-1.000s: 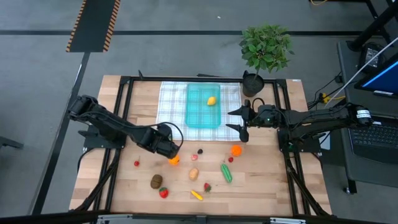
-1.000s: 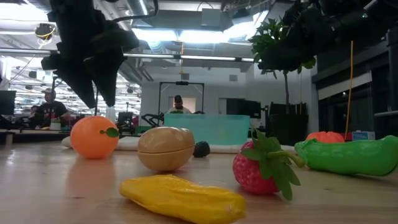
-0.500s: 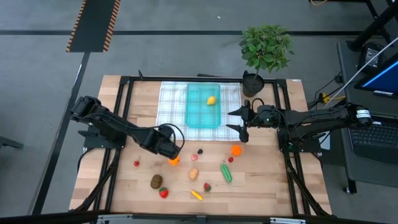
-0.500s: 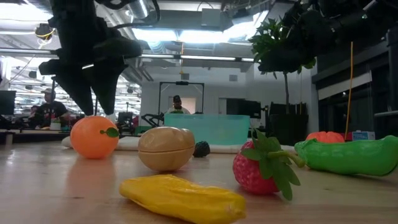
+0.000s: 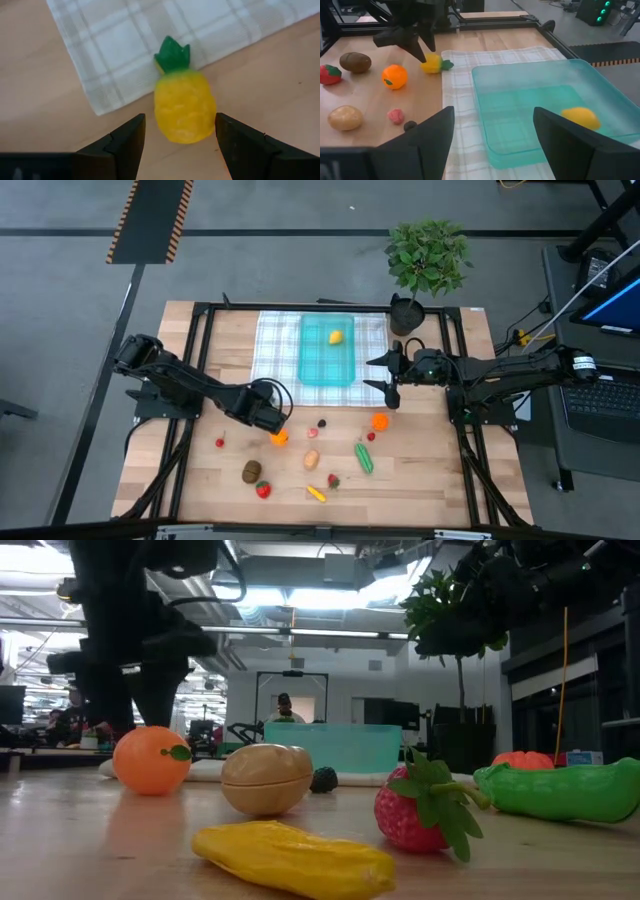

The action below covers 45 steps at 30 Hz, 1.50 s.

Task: Pick and placing Produce into tupperware
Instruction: Put the yellow pineapple into the green bin

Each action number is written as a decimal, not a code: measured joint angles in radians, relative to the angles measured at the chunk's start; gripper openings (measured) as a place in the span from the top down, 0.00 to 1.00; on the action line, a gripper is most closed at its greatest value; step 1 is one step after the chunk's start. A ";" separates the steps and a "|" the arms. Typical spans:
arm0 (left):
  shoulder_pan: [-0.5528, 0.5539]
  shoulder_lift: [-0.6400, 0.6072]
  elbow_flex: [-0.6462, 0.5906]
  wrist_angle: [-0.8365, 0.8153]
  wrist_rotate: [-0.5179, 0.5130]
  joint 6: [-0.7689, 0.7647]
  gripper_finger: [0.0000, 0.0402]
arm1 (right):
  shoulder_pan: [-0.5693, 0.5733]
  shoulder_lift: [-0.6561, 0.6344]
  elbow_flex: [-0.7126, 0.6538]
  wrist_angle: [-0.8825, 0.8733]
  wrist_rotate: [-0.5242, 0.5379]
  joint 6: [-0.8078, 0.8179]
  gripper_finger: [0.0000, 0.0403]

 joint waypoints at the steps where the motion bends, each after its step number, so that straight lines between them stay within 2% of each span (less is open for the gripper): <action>1: 0.000 0.000 -0.006 0.014 0.000 0.000 0.43 | 0.000 0.000 0.000 0.000 0.000 0.000 0.32; 18: 0.011 0.000 -0.109 0.199 0.033 0.002 0.43 | 0.000 0.000 0.000 0.000 0.000 0.000 0.32; 24: 0.017 0.000 -0.129 0.200 0.022 0.003 0.43 | 0.000 0.000 0.000 0.000 0.000 0.000 0.32; 33: 0.023 0.000 -0.139 0.238 -0.063 0.024 0.43 | 0.000 0.000 0.000 0.000 0.000 0.000 0.32; 39: 0.023 0.000 -0.139 0.246 -0.077 0.031 0.43 | 0.000 0.000 0.000 0.000 0.000 0.000 0.32; 45: 0.023 0.000 -0.139 0.245 -0.080 0.050 0.52 | 0.000 0.000 0.000 0.000 0.000 0.000 0.32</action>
